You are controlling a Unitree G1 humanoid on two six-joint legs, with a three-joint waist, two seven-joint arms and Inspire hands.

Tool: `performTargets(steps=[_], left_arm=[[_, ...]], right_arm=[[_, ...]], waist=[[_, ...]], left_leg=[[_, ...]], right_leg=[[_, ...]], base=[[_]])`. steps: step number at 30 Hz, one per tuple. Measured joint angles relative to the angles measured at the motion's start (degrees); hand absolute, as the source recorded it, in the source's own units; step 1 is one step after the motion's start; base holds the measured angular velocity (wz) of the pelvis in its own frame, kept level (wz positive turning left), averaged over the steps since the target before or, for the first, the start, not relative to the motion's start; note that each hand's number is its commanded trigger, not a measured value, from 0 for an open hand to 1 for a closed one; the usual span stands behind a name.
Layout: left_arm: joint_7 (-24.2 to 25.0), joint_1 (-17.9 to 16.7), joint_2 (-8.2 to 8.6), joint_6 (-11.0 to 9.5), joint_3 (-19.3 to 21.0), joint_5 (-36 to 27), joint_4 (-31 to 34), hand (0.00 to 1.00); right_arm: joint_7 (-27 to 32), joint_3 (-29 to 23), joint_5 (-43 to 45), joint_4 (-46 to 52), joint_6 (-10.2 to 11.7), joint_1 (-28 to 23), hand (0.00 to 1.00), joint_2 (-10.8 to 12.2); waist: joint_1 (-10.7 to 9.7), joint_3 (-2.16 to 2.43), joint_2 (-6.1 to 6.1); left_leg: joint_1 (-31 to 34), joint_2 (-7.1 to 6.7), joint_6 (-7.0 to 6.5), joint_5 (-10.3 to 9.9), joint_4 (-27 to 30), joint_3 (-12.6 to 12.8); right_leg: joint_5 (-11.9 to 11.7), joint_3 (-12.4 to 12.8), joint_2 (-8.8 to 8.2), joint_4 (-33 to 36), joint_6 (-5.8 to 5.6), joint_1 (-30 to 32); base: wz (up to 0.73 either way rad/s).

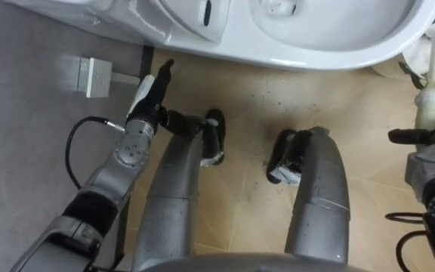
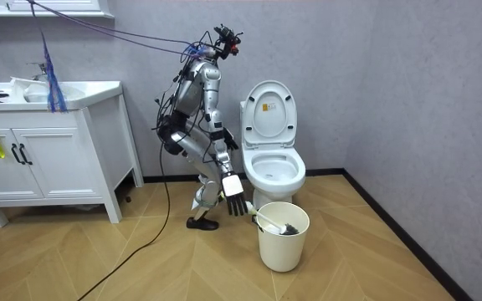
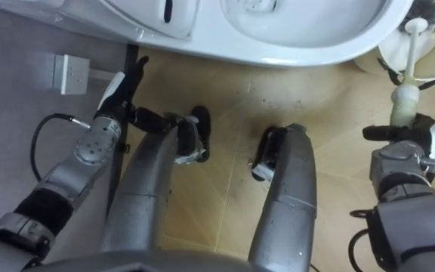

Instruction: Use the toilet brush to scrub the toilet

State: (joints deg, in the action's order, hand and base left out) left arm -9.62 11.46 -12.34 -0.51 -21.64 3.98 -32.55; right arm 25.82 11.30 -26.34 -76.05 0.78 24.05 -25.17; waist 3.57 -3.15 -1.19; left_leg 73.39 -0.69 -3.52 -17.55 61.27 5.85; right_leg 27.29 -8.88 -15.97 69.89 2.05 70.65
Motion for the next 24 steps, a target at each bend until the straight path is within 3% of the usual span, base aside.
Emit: performTargets(steps=[3, 24], left_arm=[[0.0, -0.3, -0.03, 0.1, 0.0, 0.0, 0.0, 0.0], [-1.2, -3.6, 0.04, 0.2, 0.2, -1.2, 2.0, 0.0]], right_arm=[[-0.4, 0.0, -2.4, -0.1, -1.0, 0.0, 1.0, 0.0], [-2.5, 0.9, -6.2, -0.1, -1.5, -2.1, 1.0, 0.2]], waist=[[0.0, 0.0, 0.0], [-0.1, 0.05, 0.08]], left_leg=[[0.0, 0.0, -0.01, 0.0, 0.1, 0.0], [-3.0, 0.05, -0.1, 0.0, -0.6, 0.1]], right_leg=[[0.0, 0.0, -0.04, 0.1, -0.01, 0.0], [0.0, -0.2, 0.19, -0.8, -0.03, -3.1]], base=[[0.0], [0.0]])
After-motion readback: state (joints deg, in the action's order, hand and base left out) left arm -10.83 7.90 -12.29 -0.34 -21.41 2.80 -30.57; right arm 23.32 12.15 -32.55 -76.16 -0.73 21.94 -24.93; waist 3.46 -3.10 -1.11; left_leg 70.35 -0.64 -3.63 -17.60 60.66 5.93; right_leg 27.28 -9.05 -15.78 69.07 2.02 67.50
